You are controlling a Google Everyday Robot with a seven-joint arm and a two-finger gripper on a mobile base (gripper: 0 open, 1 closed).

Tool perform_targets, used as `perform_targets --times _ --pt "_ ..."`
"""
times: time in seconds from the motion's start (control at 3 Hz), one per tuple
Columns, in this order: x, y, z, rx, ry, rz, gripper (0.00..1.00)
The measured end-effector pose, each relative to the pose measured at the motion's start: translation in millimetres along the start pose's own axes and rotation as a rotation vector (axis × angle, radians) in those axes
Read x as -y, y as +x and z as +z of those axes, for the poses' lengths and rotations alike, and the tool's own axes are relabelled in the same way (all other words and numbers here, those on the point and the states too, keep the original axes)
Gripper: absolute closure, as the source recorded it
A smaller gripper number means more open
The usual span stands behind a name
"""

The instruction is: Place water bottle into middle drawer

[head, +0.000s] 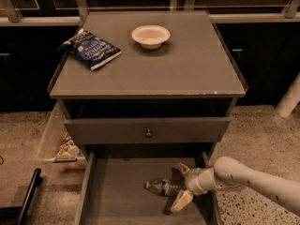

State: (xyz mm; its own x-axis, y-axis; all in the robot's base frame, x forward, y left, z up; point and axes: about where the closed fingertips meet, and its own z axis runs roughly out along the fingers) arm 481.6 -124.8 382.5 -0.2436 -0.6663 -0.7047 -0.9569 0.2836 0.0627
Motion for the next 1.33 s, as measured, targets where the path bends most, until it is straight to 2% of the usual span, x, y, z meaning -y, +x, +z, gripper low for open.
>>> perform_targets --times 0.33,0.67,1.33 --pt "-0.7 0.0 -0.4 -0.001 -0.002 0.001 0.00" --pt "-7.1 -5.4 -26.3 -0.025 0.009 -0.016 0.00" --pt "-24.5 -28.4 -126.0 -0.090 0.050 -0.068 0.00"
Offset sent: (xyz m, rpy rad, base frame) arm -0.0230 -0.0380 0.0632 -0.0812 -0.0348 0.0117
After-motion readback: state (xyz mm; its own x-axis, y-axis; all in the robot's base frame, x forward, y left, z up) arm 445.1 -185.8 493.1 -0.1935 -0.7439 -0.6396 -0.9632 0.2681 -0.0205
